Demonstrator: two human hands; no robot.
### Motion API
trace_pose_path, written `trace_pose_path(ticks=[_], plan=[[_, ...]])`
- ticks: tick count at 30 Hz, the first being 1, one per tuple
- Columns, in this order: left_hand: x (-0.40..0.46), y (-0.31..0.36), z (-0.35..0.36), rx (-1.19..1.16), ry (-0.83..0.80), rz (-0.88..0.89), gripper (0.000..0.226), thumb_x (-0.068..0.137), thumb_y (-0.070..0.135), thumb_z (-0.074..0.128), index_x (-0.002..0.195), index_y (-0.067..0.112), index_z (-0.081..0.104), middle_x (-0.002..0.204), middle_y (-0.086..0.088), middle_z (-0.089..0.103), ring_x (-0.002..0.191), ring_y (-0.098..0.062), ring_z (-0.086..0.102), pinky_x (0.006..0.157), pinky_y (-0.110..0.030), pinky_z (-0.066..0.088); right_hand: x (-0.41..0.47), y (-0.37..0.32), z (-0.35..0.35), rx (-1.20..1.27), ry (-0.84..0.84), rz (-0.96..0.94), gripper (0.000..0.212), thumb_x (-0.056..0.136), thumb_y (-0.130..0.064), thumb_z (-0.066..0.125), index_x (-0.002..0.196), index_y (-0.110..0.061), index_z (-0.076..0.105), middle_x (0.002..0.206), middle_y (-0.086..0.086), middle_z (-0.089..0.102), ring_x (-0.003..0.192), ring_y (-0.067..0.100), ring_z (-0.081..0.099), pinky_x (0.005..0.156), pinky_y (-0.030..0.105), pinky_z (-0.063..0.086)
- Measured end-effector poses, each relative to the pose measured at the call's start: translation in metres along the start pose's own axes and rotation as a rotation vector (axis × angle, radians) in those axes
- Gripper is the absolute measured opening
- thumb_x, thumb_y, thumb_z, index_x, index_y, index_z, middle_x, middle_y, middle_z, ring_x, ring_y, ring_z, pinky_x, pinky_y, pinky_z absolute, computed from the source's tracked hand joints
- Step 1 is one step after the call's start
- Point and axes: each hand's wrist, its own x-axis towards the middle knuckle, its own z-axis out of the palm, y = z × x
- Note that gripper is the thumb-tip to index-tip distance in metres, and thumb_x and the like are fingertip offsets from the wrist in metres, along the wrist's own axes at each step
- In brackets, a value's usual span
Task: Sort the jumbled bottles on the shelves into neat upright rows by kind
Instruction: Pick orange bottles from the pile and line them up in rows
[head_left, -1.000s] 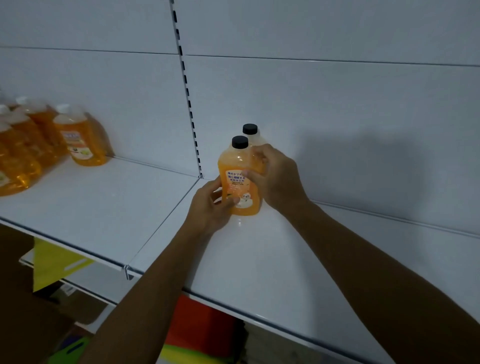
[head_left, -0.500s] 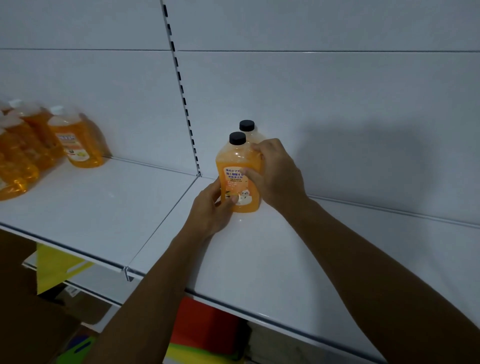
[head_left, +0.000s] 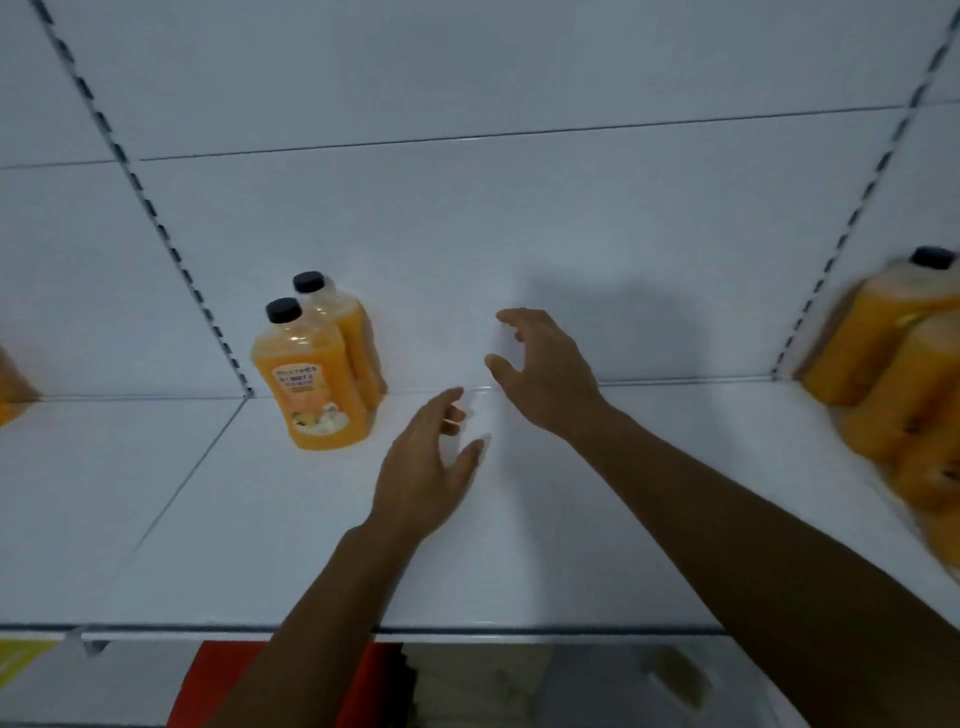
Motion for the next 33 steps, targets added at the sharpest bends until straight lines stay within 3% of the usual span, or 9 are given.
trace_pose_path(ticks=[5,8,11,15,18,23,28,33], plan=[[0.023,0.083,0.081,-0.126,-0.333,0.112,0.055,0.089,0.036,0.066,0.138,0.026,0.044,0.122,0.008,0.06,0.102,-0.006,0.057,0.09,-0.025,0.047,-0.04,0.065,-0.096,-0.262,0.089,0.146,0.052,0.092,-0.031,0.06,0.14,-0.016,0.044,0.143,0.003,0.046,0.13,0.022,0.042,0.106,0.037,0.039],[0.022,0.135,0.124,-0.213,-0.46,0.227,0.052,0.089,0.039,0.065,0.135,0.027,0.047,0.121,0.01,0.059,0.1,-0.003,0.058,0.082,-0.014,0.044,-0.07,0.093,-0.15,-0.386,0.192,0.204,0.05,0.091,-0.028,0.061,0.137,-0.015,0.046,0.141,0.005,0.048,0.13,0.023,0.043,0.106,0.037,0.039],[0.015,0.178,0.159,-0.309,-0.54,0.319,0.051,0.088,0.037,0.066,0.134,0.027,0.047,0.12,0.011,0.059,0.098,0.001,0.058,0.075,-0.004,0.04,-0.094,0.103,-0.2,-0.555,0.287,0.2,0.044,0.09,-0.026,0.06,0.131,-0.012,0.052,0.133,0.007,0.054,0.124,0.025,0.047,0.101,0.036,0.041],[-0.003,0.229,0.187,-0.417,-0.561,0.41,0.039,0.089,0.035,0.065,0.125,0.024,0.054,0.114,0.012,0.061,0.095,0.005,0.059,0.074,-0.005,0.043,-0.123,0.104,-0.253,-0.755,0.431,0.208,0.042,0.086,-0.026,0.063,0.125,-0.012,0.057,0.13,0.009,0.056,0.122,0.027,0.049,0.1,0.039,0.04],[-0.015,0.258,0.199,-0.472,-0.607,0.459,0.036,0.089,0.037,0.066,0.121,0.026,0.055,0.11,0.015,0.062,0.096,0.006,0.058,0.074,-0.005,0.044,-0.148,0.108,-0.281,-0.726,0.472,0.315,0.043,0.088,-0.032,0.059,0.128,-0.017,0.053,0.135,0.004,0.052,0.126,0.022,0.045,0.1,0.038,0.038],[-0.031,0.28,0.218,-0.491,-0.61,0.415,0.044,0.081,0.043,0.073,0.116,0.029,0.051,0.109,0.013,0.061,0.096,0.0,0.059,0.078,-0.017,0.048,-0.177,0.13,-0.293,-0.384,0.411,0.456,0.052,0.085,-0.042,0.062,0.131,-0.021,0.05,0.13,-0.002,0.052,0.118,0.017,0.05,0.091,0.036,0.046],[-0.04,0.293,0.224,-0.432,-0.721,0.3,0.045,0.076,0.045,0.077,0.111,0.035,0.049,0.095,0.02,0.058,0.091,-0.002,0.058,0.078,-0.024,0.049,-0.195,0.135,-0.293,-0.228,0.343,0.447,0.078,0.077,-0.038,0.076,0.143,-0.025,0.036,0.137,0.001,0.049,0.125,0.016,0.045,0.096,0.026,0.037],[-0.042,0.289,0.226,-0.478,-0.66,0.283,0.029,0.085,0.036,0.07,0.107,0.022,0.058,0.098,0.011,0.063,0.092,-0.01,0.06,0.075,-0.022,0.049,-0.202,0.132,-0.292,-0.28,0.296,0.399,0.091,0.07,-0.032,0.084,0.146,-0.025,0.034,0.14,0.003,0.047,0.129,0.02,0.042,0.097,0.026,0.036]])
